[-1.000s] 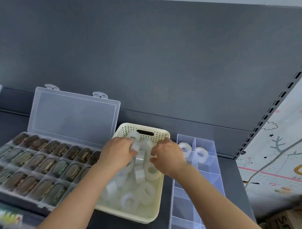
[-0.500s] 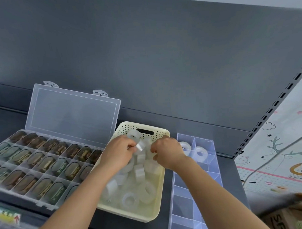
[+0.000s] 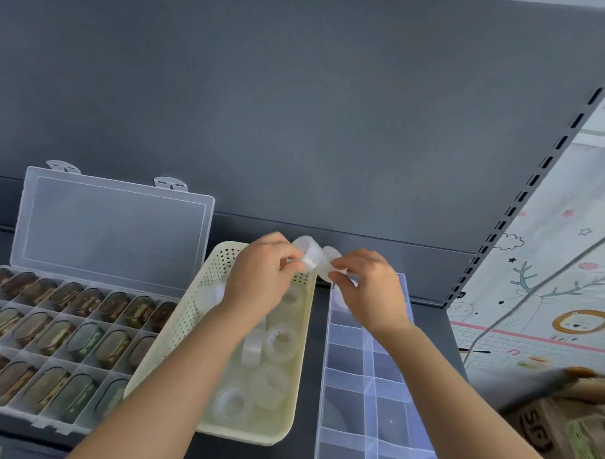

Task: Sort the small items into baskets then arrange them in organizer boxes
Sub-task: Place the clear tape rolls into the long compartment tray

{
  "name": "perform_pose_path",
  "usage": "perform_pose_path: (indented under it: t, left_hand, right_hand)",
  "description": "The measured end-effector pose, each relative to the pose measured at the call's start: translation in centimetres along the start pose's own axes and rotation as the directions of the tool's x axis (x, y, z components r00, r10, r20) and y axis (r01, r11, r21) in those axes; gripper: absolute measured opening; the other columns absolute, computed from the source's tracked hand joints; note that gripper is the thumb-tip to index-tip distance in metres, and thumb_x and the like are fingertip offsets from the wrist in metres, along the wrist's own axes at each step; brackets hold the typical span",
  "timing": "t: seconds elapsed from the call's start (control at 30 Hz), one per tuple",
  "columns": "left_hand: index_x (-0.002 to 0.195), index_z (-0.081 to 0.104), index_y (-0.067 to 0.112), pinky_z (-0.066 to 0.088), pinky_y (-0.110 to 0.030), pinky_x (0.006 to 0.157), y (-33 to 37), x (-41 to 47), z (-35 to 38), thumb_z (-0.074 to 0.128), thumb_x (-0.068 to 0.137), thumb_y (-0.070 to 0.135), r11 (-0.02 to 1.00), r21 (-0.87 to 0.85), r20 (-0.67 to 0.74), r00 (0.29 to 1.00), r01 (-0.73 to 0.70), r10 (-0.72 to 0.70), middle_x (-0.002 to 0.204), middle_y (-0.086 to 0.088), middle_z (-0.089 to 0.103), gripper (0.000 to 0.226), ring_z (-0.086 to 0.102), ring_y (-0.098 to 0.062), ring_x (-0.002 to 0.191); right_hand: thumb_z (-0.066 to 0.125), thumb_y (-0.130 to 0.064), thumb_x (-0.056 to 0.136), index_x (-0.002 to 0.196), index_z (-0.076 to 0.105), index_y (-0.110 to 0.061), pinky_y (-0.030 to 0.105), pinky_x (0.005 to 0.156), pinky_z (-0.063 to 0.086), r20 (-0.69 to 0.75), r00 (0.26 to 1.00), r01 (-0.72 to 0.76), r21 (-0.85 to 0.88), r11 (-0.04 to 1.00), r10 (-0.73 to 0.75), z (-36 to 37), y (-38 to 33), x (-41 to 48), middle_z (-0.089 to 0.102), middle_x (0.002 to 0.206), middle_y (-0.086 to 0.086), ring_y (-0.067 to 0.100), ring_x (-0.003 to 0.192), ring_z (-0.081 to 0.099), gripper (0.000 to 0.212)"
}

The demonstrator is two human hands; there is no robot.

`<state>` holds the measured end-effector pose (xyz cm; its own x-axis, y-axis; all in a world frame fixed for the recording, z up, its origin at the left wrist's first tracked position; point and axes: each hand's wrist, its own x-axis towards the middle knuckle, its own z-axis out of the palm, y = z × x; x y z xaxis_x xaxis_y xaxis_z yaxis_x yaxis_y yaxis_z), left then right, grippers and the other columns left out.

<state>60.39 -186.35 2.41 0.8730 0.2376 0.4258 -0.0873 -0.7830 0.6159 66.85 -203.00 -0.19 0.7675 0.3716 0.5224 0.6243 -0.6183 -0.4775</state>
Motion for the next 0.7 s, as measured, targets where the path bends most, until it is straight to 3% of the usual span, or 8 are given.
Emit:
perform_pose_path:
  t: [0.13,0.23,0.33,0.43,0.57,0.7]
  left_hand:
    - [0.085,0.074,0.011,0.048,-0.037,0.068,1.6,1.9,3.2,0.067,0.085,0.016,0.989,0.07,0.083,0.988,-0.132,0.126,0.09,0.003,0.062,0.009,0.058,-0.022,0.078]
    - [0.089,0.072,0.012,0.049,-0.038,0.069,1.9,3.2,5.5,0.058,0.089,0.016,0.957,0.206,0.222,0.962,-0.204,0.158,0.095,0.001,0.06,0.015,0.056,-0.023,0.086]
    - [0.081,0.065,0.006,0.048,-0.037,0.068,2.2,4.3,7.1,0.053,0.088,0.012,0.904,0.323,0.383,0.912,-0.281,0.147,0.093,-0.002,0.056,0.015,0.053,-0.025,0.087]
    - [0.068,0.051,0.007,0.036,-0.031,0.059,2.6,4.7,8.0,0.05,0.084,0.005,0.858,0.393,0.492,0.864,-0.331,0.108,0.086,-0.004,0.048,0.016,0.045,-0.024,0.079]
    - [0.078,0.066,0.007,0.042,-0.033,0.061,1.8,5.0,9.0,0.056,0.083,0.007,0.849,0.396,0.543,0.835,-0.351,0.092,0.085,-0.003,0.049,0.011,0.052,-0.027,0.081]
    - [0.08,0.068,0.011,0.045,-0.033,0.064,1.1,5.1,9.6,0.061,0.086,0.016,0.854,0.373,0.553,0.826,-0.362,0.109,0.083,-0.001,0.051,0.011,0.053,-0.028,0.081]
  right_hand:
    - [0.072,-0.003,0.076,0.081,0.074,-0.011,0.039,0.058,0.051,-0.023,0.999,-0.038,-0.127,0.991,0.035,-2.3,3.3,-0.3,0.068,0.082,0.006,0.033,0.076,0.059,0.01]
    - [0.069,-0.001,0.078,0.08,0.074,-0.01,0.042,0.058,0.051,0.009,0.996,-0.091,-0.194,0.977,0.094,-3.3,5.6,-0.5,0.069,0.085,0.007,0.034,0.079,0.058,0.011]
    - [0.063,-0.008,0.084,0.087,0.074,-0.009,0.04,0.065,0.052,0.092,0.98,-0.142,-0.292,0.946,0.176,-3.9,7.0,-0.5,0.068,0.093,0.005,0.029,0.089,0.055,0.011]
    - [0.056,-0.016,0.09,0.092,0.071,-0.01,0.038,0.073,0.051,0.227,0.94,-0.154,-0.387,0.909,0.255,-4.0,7.7,-0.2,0.065,0.099,0.0,0.023,0.097,0.052,0.016]
    - [0.059,-0.017,0.087,0.091,0.074,-0.018,0.033,0.074,0.05,0.322,0.898,-0.168,-0.383,0.909,0.301,-3.7,8.0,0.2,0.065,0.097,-0.001,0.021,0.099,0.054,0.015]
    - [0.062,-0.02,0.087,0.094,0.075,-0.022,0.035,0.078,0.051,0.363,0.874,-0.188,-0.36,0.914,0.323,-3.5,7.9,0.8,0.066,0.098,0.0,0.021,0.1,0.055,0.014]
